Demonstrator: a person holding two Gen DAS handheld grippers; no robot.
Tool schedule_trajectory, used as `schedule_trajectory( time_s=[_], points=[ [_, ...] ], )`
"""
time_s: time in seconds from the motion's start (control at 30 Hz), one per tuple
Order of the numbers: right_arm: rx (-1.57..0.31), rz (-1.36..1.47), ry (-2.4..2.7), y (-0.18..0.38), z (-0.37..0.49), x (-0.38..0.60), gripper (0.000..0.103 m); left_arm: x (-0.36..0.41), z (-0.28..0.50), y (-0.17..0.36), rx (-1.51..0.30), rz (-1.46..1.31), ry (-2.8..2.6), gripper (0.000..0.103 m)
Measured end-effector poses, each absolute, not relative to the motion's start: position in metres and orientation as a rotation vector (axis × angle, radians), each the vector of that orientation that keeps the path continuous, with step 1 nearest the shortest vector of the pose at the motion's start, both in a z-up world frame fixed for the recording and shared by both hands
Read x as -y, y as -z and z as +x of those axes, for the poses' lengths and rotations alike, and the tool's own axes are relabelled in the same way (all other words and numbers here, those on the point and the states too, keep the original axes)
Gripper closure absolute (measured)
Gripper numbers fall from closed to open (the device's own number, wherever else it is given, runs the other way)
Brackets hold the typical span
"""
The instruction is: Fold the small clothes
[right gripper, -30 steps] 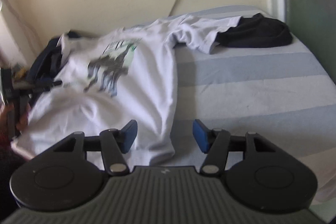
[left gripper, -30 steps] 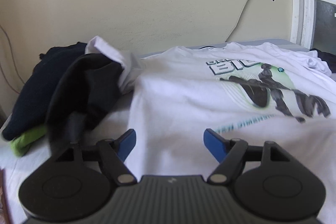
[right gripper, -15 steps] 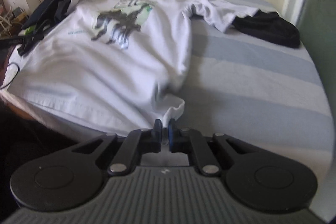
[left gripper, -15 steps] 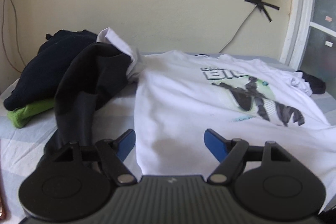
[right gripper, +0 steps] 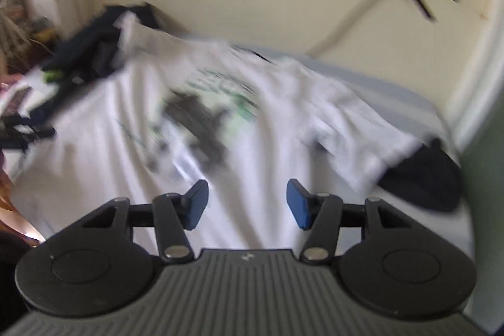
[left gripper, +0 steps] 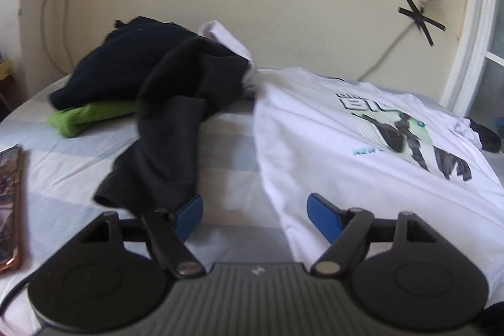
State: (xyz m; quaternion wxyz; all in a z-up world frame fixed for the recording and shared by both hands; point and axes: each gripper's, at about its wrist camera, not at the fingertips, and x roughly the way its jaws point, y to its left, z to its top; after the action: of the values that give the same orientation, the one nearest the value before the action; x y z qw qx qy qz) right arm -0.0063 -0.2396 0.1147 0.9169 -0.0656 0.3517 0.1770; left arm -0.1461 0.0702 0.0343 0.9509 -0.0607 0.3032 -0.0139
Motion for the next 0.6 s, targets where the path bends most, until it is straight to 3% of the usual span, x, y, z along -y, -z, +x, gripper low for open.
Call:
schedule_trajectory(
  time_s=[0.33,0.5,0.6],
  points=[
    [-0.681,0.122,-0.706,-0.052,0.098,0.093,0.044,-0.088,-0.165,-0.03,-0.598,-0.143,-0.107,0.022],
    [-0.716,0.196,-0.659,-0.021,0.119,0.085,0.042,-0.084,-0.154,-0.02,-0.59,-0.162,-0.133,0.021],
    [-0.678,0.294,-0.66,-0.016,0.115,0.11,0.038,-0.081,-0.148,-0.017,-0.56,-0.175,-0.156,0.015]
  ],
)
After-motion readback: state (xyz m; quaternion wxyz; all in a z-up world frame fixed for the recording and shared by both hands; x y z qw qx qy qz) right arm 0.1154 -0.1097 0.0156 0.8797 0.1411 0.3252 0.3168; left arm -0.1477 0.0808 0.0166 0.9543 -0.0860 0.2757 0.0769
